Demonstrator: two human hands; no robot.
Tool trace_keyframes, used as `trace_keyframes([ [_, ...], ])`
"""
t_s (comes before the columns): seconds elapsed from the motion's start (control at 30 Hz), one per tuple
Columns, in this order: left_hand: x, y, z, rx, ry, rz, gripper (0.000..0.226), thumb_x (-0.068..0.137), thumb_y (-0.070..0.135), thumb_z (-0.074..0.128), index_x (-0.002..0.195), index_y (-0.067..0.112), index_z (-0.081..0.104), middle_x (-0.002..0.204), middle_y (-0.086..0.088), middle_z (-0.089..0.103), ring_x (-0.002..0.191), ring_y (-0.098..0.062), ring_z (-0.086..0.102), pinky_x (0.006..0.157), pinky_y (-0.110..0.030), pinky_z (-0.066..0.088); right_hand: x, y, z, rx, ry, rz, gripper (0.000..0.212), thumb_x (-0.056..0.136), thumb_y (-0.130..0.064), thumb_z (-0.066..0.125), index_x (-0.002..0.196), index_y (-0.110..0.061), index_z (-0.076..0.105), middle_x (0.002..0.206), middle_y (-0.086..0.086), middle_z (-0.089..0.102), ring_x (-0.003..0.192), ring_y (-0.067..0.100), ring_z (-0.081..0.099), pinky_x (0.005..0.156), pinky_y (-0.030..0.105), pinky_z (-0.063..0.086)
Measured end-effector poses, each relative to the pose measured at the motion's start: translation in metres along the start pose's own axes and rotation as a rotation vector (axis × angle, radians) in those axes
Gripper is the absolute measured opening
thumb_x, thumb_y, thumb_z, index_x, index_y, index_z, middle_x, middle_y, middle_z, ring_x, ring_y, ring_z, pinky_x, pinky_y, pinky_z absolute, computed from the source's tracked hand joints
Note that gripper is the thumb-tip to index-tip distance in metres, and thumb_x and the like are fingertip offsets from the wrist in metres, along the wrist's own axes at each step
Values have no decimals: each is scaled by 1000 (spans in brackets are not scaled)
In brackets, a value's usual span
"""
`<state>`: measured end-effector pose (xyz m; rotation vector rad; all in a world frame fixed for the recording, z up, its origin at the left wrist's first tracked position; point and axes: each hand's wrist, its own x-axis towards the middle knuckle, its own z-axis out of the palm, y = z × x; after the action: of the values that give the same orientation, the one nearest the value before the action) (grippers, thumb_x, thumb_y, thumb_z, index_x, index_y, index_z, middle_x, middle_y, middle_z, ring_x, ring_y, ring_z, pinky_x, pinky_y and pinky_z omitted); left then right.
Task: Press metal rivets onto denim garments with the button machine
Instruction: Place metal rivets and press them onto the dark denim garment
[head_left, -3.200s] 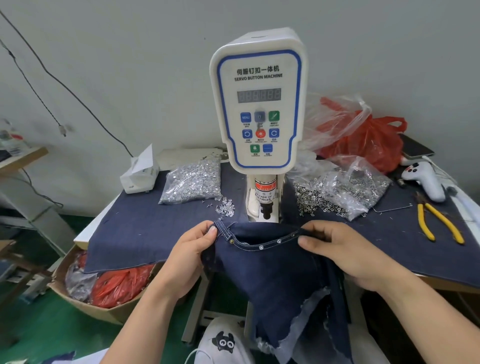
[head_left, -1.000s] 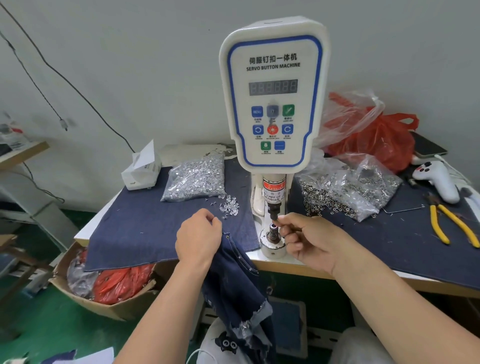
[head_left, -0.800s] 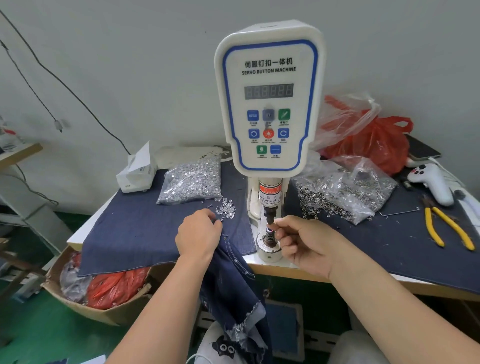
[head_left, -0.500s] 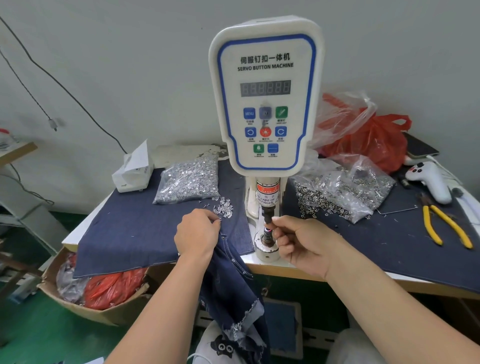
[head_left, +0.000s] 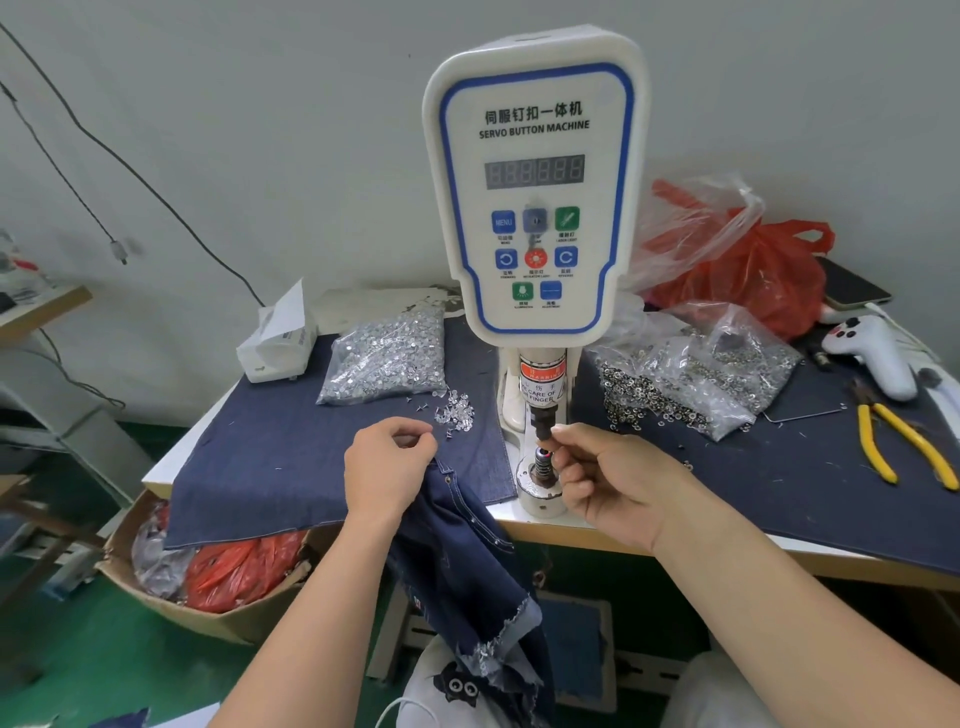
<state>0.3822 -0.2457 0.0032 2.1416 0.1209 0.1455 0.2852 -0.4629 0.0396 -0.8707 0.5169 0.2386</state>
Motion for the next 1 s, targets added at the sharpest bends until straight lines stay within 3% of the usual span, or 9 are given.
trace_keyframes([
  [0.17,-3,-9,-6,-200,-27,-33,15,86,17,81,79,31,81,79,16,78,84,-1,73,78,-24,55,-2,1,0,5,8,-3,17,94,-11,69,82,1,71,58,3,57,41,5,46,34,15,35],
  [0.43,-13,-8,-7,-308,-57,-62,9,89,18,82,84,26,82,83,13,79,80,4,72,64,-9,49,-3,0,1,24,4,-25,14,94,-11,70,90,3,70,58,4,62,42,5,49,35,15,37],
  [0.6,-20,-7,-8,-365,-95,-40,9,87,17,84,91,25,81,82,9,79,75,0,69,73,-19,52,-2,2,-1,33,-5,-7,14,92,-13,72,90,2,72,61,5,63,44,6,50,36,16,39],
  [0.77,-29,-3,-7,-337,-162,50,13,88,20,85,85,33,83,84,12,79,77,9,66,81,-22,51,-2,3,-1,23,5,-6,14,92,-13,73,91,2,72,61,6,65,43,7,51,36,16,40],
  [1.0,-41,5,1,-256,-257,159,21,90,25,84,87,46,81,88,19,79,86,8,69,74,-9,48,0,1,1,31,6,-31,13,95,-11,69,93,3,70,60,5,64,43,6,50,36,15,39],
])
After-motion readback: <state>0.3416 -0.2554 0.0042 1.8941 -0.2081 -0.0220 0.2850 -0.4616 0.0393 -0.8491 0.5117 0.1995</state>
